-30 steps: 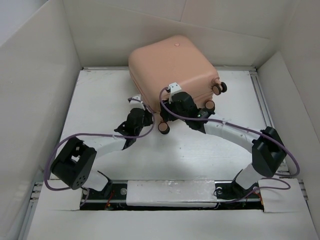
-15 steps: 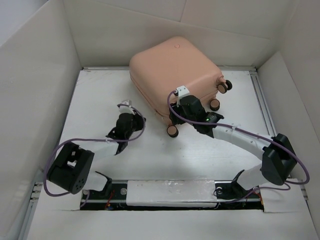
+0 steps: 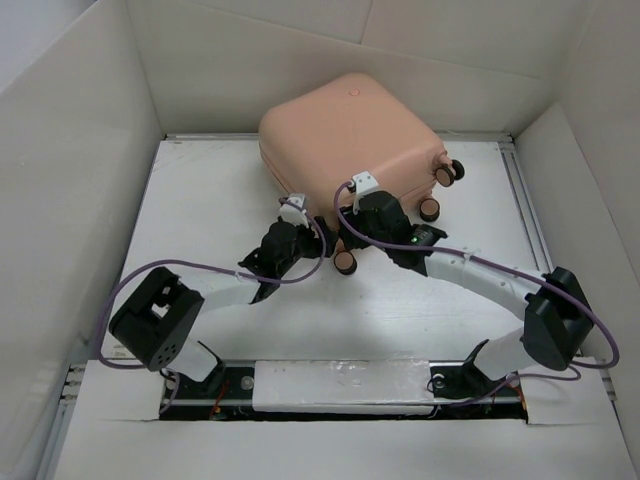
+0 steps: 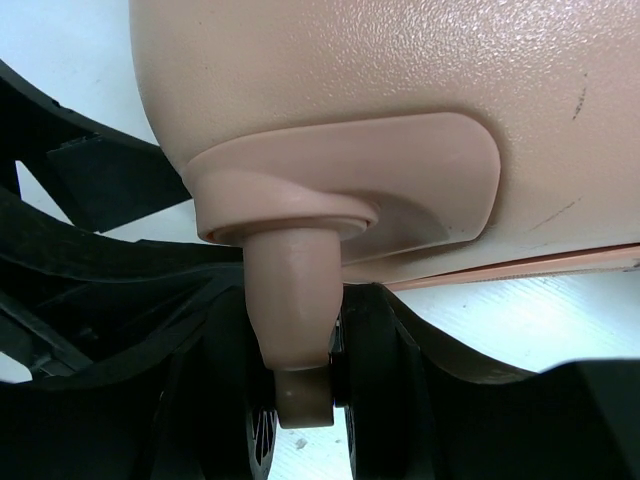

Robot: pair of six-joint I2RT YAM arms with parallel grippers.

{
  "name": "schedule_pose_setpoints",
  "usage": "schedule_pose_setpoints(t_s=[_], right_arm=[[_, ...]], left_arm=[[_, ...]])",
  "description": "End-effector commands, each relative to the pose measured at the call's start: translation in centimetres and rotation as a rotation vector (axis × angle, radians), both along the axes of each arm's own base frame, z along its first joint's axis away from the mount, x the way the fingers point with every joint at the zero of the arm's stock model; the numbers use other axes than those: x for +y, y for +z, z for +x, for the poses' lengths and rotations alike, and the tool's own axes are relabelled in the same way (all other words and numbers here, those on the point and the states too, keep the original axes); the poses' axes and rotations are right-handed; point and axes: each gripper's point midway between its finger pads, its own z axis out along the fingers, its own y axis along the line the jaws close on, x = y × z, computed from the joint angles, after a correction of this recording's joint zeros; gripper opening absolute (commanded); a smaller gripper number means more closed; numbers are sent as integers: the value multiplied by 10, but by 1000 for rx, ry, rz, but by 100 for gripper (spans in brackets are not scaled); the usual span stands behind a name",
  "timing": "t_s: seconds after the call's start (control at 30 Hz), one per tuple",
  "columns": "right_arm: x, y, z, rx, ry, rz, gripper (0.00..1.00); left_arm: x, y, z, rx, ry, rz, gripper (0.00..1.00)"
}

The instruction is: Pack the luggage

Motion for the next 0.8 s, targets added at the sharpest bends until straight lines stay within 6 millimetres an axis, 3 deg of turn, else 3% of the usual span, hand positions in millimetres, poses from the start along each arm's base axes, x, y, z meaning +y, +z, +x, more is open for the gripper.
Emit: schedule_pose_setpoints(t_s=[0.0, 0.13, 0.23, 0.27, 0.3, 0.5, 0.77], right_arm=[[15, 36, -7, -58, 44, 76, 0], [16, 40, -13, -63, 61, 88, 0], [20, 45, -22, -71, 83, 99, 0], [22, 50, -26, -78, 93, 107, 0], [22, 50, -26, -78, 94, 107, 0], [18, 46, -27, -77, 83, 97, 0], [11, 31, -30, -54, 58, 82, 0]], left_arm=[[3, 17, 27, -61, 82, 37, 65], [-2, 19, 42, -91, 94, 74, 54], [-3, 15, 48, -91, 105, 90, 24], [-2, 14, 50, -93, 115, 92, 5], [-2, 16, 50, -100, 116, 86, 0], [18, 15, 56, -104, 201, 123, 0], [87, 5, 70, -33, 417, 111, 0]])
